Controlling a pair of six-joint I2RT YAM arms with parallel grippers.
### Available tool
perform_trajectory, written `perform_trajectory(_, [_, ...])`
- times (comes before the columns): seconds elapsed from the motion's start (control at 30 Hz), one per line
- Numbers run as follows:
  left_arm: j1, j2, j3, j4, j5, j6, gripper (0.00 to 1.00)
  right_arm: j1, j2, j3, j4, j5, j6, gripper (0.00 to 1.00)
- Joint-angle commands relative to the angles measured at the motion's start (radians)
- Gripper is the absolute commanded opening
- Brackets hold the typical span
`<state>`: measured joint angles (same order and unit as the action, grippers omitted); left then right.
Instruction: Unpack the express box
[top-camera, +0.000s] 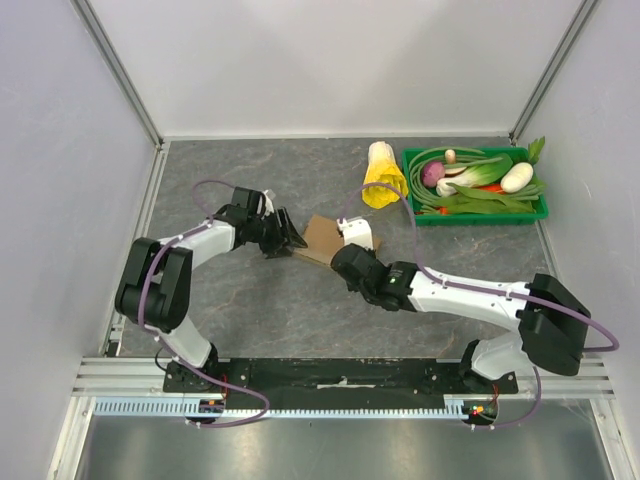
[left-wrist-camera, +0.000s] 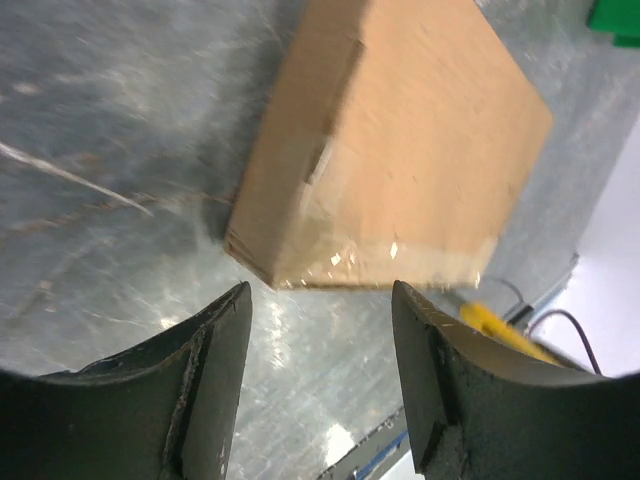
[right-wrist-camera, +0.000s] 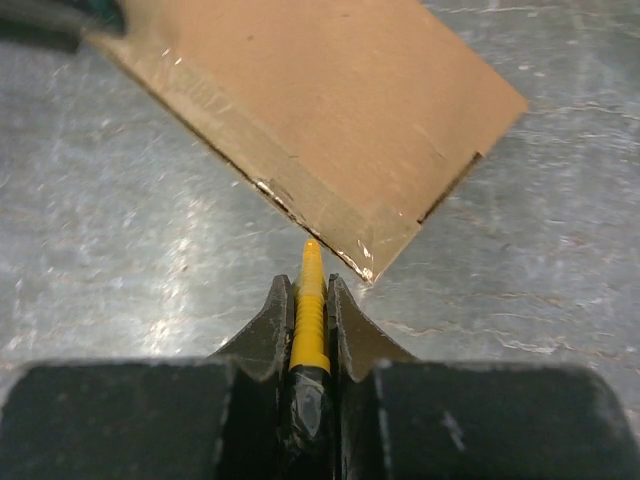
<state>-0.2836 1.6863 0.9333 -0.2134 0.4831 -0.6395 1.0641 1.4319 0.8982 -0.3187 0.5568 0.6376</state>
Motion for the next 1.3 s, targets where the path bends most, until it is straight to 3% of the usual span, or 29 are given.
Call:
perform_trajectory(0.0, [-0.026,-0.094,-0.037,0.066,0.083,0.032,0.64,-0.056,-0.041,-0.021,-0.008,0.158,0.062,0.0])
perform_trajectory(0.2, [-0.026,-0.062,0.083,0.028,-0.024,0.118,0.66,-0.141,-0.053,-0.061,0.035,0.155,0.06,0.0])
perform_trajectory(0.53, [-0.057,0.292,0.493,0.077,0.037,0.256,0.75,-0.194,-0.059,-0.094,0.108,0.111,0.022,0.0])
perform_trajectory(0.7, [-0.081,0.414,0.562,0.077,0.089,0.256,0.75,-0.204,-0.053,-0.097,0.147,0.072,-0.004,0.0])
perform_trajectory(0.97, [-0.121,0.412,0.501,-0.009,0.095,0.314,0.73,-0.219,-0.068,-0.104,0.158,0.035,-0.027,0.0])
perform_trajectory(1.13, [-0.121,0.326,0.362,-0.063,0.132,0.322,0.62,-0.224,-0.08,-0.107,0.156,0.018,-0.033,0.0])
perform_trajectory(1.27, [-0.123,0.228,0.24,-0.057,0.159,0.237,0.56,-0.234,-0.083,-0.108,0.162,0.012,-0.038,0.0])
